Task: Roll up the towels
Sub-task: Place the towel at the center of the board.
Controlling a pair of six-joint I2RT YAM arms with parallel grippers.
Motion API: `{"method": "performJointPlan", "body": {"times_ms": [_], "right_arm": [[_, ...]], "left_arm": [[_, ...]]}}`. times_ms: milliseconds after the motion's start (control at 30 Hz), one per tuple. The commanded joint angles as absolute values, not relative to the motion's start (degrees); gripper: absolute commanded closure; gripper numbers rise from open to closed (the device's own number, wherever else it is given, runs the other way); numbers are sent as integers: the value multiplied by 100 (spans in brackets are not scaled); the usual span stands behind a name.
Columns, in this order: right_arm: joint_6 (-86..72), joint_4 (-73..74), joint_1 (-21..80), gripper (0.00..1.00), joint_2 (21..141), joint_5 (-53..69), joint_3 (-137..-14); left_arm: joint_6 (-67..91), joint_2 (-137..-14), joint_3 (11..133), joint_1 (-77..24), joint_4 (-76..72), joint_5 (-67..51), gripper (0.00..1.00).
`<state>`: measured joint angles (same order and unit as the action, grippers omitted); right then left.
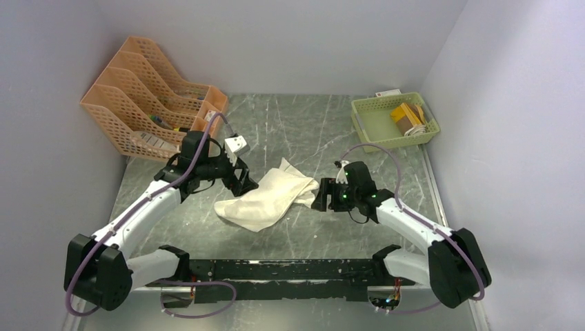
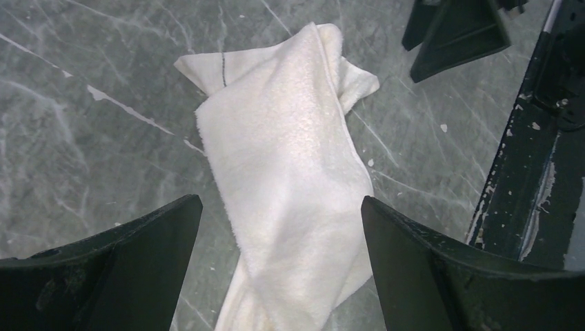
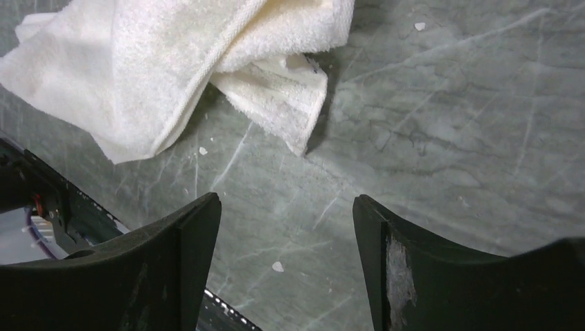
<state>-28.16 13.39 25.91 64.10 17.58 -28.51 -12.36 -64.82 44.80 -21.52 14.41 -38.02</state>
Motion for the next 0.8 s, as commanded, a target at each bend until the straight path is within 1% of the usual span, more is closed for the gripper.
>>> {"method": "performJointPlan", "body": {"times_ms": [0,167,333,533,700,733,767], "right_arm": [[-3034,351,2669,31,6839,1940,-2729],[-3197,-406,2779,40,7542,1753,-2644],[-3140,-685,2795,47,8033,1457,-2780],[-2979,-760,3019,68,8365,1442,-2938],[-2761,-536,3299,76,8079,1328,-2867],[-2683,-502,3352,81,8042,1297,-2865],[-2591,-456,3391,93,8046,1297,-2899]], "left_arm": [[-1131,-6527,4495,-2291,1331,-4125,1],[-1144,-6367,4497,-2409,1447,-4045,1],[-1119,-6153,4389,-2451,1408,-3882,1],[-1042,-6018,4311,-2489,1274,-3787,1],[-984,-6057,4160,-2505,1091,-3454,1],[-958,-6096,4161,-2503,1076,-3385,1],[-925,-6144,4188,-2505,1058,-3306,1]]}}
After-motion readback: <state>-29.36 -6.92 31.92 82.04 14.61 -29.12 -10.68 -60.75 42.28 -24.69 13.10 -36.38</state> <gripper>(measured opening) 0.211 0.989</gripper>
